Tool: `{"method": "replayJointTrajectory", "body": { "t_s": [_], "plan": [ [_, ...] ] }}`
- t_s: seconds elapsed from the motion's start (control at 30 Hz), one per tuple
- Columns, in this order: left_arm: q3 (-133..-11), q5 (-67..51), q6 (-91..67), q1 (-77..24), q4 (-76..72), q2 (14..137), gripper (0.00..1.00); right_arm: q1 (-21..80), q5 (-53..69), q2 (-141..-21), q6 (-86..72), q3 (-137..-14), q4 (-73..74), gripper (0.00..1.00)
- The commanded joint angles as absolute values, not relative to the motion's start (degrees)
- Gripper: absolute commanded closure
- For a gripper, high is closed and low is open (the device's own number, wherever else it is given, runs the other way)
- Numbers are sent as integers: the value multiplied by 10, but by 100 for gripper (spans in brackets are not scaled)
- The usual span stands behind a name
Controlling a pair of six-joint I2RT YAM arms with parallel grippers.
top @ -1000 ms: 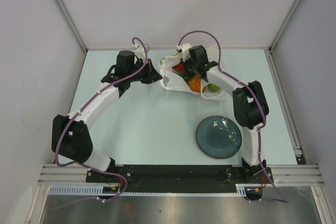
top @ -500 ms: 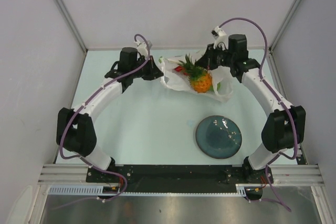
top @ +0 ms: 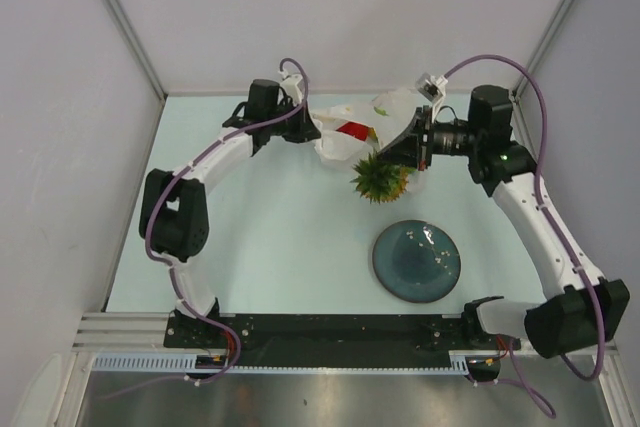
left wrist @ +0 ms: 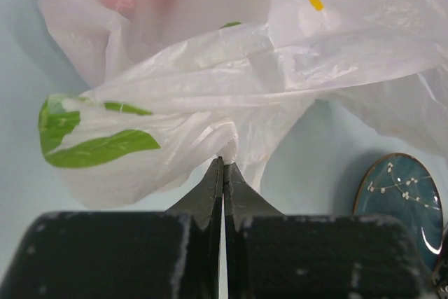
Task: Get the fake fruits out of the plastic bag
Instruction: Place the fake fruit on the plate.
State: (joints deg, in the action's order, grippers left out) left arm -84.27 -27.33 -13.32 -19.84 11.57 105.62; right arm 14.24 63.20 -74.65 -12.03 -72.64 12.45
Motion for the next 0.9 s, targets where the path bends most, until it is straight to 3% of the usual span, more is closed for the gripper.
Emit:
{"method": "replayJointTrajectory", "body": {
  "t_s": [0.0, 0.23, 0.5, 0.87],
  "plan": [
    [-899, -270, -98, -196, 118, 1077, 100, 143, 710, -719, 44, -697, 307, 100],
    [-910, -233, -84, -202, 128, 1072, 100, 112, 708, -723, 244, -672, 498, 100],
    [-892, -240, -87, -205, 129, 1045, 100, 13, 714, -814, 526, -633, 731, 100],
    [-883, -233, -68, -207, 140, 1035, 100, -86, 780, -994, 669, -658, 871, 100]
  ]
}}
